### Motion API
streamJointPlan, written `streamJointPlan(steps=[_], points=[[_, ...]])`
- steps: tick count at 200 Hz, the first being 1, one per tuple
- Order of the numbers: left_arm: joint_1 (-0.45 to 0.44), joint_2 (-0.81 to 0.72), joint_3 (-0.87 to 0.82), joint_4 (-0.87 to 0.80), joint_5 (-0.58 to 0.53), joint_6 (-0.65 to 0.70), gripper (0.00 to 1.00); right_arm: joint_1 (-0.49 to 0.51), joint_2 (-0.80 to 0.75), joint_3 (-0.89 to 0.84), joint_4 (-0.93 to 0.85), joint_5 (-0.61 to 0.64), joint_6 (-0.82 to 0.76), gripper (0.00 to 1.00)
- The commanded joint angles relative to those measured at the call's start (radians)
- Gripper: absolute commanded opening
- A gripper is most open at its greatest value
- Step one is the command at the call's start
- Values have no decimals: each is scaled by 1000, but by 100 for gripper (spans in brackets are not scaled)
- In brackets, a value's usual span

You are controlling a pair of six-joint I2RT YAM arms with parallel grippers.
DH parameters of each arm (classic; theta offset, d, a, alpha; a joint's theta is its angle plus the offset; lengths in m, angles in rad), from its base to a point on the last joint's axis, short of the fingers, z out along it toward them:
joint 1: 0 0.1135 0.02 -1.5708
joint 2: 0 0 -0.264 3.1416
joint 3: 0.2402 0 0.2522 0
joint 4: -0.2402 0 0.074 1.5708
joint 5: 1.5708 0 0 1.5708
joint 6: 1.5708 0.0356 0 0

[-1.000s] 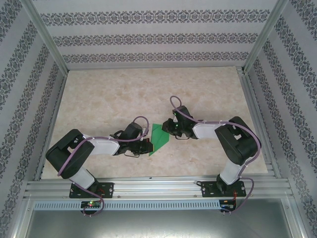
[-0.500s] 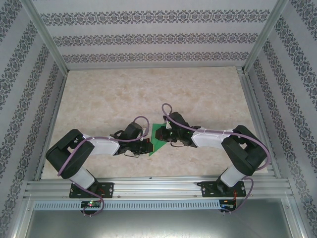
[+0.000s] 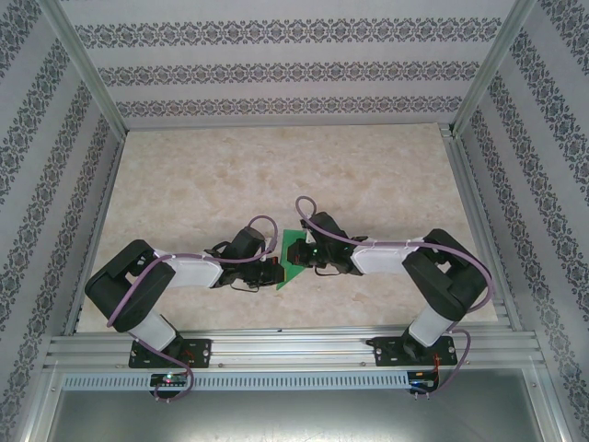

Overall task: Fold a paper plane with a square sheet of paper (pick it up from the middle)
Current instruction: Fourth fold the wing at the center of the table.

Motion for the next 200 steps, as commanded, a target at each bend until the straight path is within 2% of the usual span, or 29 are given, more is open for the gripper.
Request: streamJointPlan(steps=[1, 47, 81, 102, 129, 200], points=[[1, 53, -51, -168, -49, 15, 2, 21, 37, 29, 18, -14, 12, 4], [2, 64, -47, -179, -49, 24, 1, 31, 101, 38, 32, 2, 21, 4], [1, 62, -61, -177, -55, 27, 1, 1, 113, 8, -27, 144, 7, 5], [1, 72, -68, -176, -60, 34, 1, -56, 165, 20, 27, 69, 10, 4], [1, 84, -78, -172, -61, 38, 1, -95, 172, 25, 41, 76, 33, 6], [1, 84, -109, -164, -76, 36, 0, -186, 194, 114, -20, 39, -24, 7]])
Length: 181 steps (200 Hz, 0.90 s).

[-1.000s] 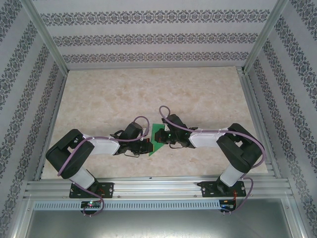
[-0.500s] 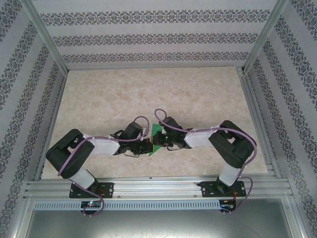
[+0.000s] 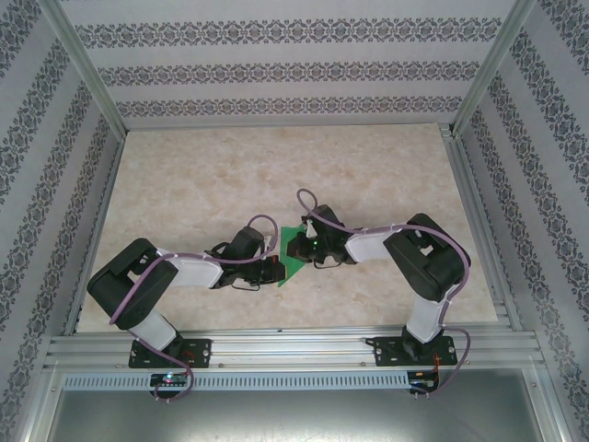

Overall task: Fold a paper plane with a square sheet of paper (pick it up from the middle)
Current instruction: Fourth fold the wing at the center of the table.

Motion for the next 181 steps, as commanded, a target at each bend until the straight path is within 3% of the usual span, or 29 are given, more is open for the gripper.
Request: streamJointPlan(steps=[1, 130, 181], points=[[-3, 66, -85, -245, -62, 28, 0, -71, 36, 33, -54, 160, -49, 7], [-3, 20, -112, -263, -75, 37, 0, -228, 158, 194, -124, 129, -105, 9], [-3, 24, -104, -265, -69, 49, 0, -241, 105, 237, -179, 133, -146, 9]])
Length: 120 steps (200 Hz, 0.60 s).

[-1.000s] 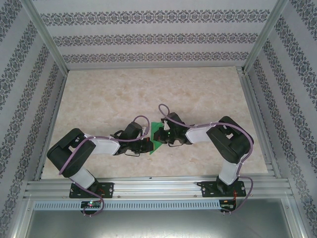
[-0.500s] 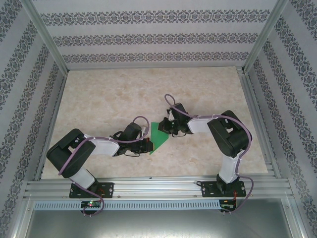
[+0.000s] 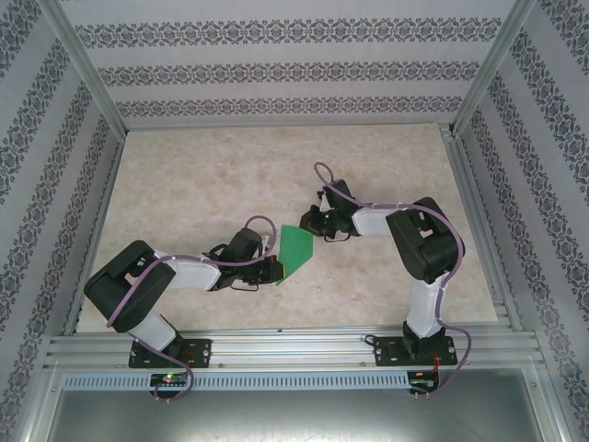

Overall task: Fold a paper plane with a square sheet of paper (pick it up from the middle)
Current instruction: Fourth fold the wing at the center of the table.

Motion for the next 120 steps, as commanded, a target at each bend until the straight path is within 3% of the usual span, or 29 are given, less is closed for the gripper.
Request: streamJointPlan(steps=[1, 50, 81, 120], points=[[-2, 47, -75, -290, -27, 37, 0, -48, -7, 38, -46, 144, -58, 9], [-2, 37, -61, -312, -19, 57, 0, -55, -103, 48, -89, 87, -81, 10], [-3, 41, -55, -308, -22, 55, 0, 30, -194, -43, -11, 74, -32, 11], [-3, 33, -48, -321, -22, 56, 0, 121, -170, -99, 81, 51, 34, 10]])
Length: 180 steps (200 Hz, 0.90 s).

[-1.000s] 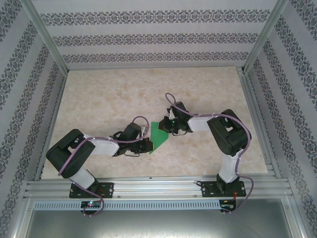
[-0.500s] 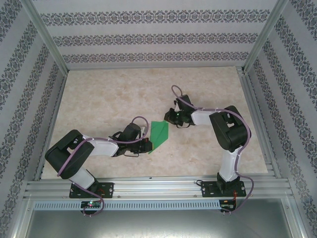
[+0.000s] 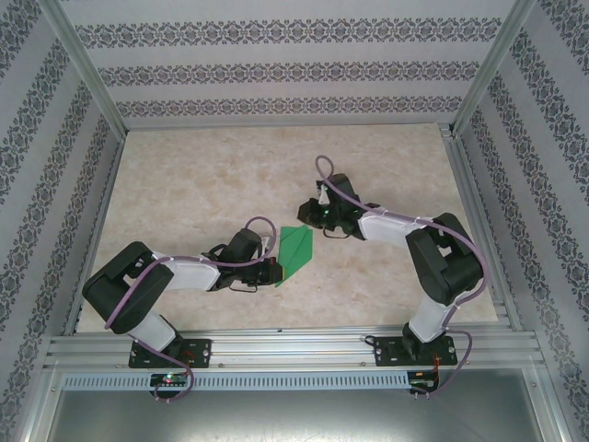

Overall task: Fold a paper plane with a square sheet of paper (pick it up from the middle)
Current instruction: Fourth fold the wing at the center of the table.

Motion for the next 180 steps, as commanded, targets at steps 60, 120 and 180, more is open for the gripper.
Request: streamJointPlan(steps=[60, 120, 180], points=[[-2, 27, -73, -294, -42, 34, 0, 7, 128, -106, 95, 24, 39, 9], [-2, 25, -77, -294, -45, 37, 0, -102, 148, -75, 72, 28, -27, 9], [-2, 19, -71, -299, -41, 38, 0, -99, -14, -45, 9, -6, -49, 10]])
